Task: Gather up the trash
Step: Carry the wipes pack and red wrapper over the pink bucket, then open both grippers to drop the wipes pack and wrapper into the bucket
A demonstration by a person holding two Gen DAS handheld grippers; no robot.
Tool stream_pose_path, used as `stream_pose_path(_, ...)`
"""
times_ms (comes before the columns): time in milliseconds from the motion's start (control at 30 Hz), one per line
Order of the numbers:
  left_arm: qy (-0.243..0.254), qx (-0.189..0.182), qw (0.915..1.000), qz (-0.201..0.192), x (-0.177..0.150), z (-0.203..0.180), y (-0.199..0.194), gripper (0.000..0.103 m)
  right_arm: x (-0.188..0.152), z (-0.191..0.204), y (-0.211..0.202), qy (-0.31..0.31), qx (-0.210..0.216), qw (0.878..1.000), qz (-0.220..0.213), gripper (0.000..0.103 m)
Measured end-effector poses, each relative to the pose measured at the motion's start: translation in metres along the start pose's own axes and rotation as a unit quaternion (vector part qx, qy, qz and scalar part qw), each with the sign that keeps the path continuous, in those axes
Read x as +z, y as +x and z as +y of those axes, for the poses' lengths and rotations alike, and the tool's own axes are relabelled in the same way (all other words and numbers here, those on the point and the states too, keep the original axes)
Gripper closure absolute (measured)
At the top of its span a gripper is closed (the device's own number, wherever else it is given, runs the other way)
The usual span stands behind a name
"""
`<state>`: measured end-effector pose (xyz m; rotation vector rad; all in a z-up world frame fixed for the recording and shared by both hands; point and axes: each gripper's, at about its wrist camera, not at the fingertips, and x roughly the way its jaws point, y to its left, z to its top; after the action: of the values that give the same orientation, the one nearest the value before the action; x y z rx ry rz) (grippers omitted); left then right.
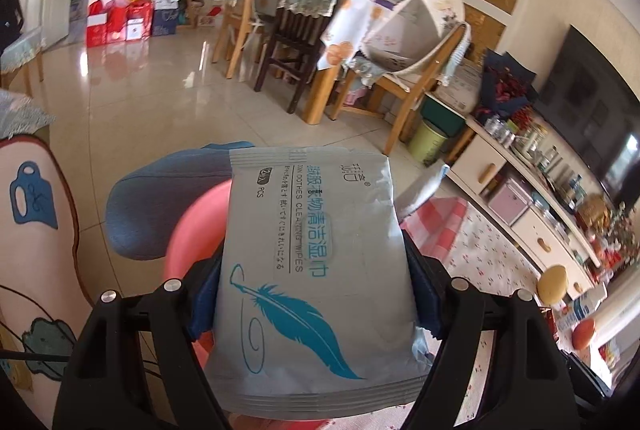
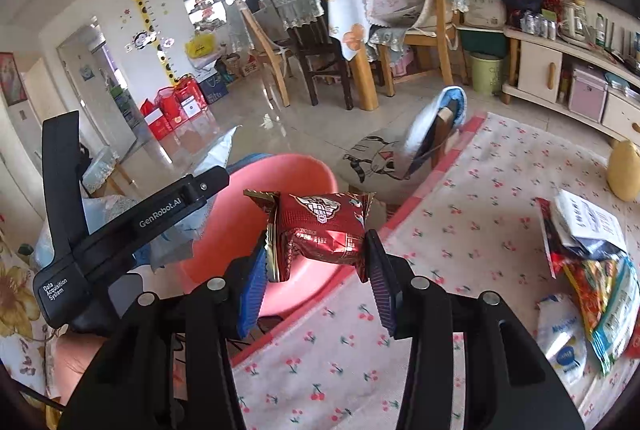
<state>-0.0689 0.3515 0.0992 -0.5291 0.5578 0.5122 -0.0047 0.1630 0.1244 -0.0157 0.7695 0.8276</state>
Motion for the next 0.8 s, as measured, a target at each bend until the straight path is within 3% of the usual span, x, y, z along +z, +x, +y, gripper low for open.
stream_pose_path(433,-0.032,0.009,0.9988,0.037,0.008,0.021,0.021,0.025,0.006,0.015,0.039,-0.018,0.007,0.999,0.028,0.056)
stream_pose_path(800,-0.029,0.014,0.9979,0.057,0.004,0.019,0.030,0.025,0.003,0.016,0.052,-0.027,0.002,0.999,0.038,0.056)
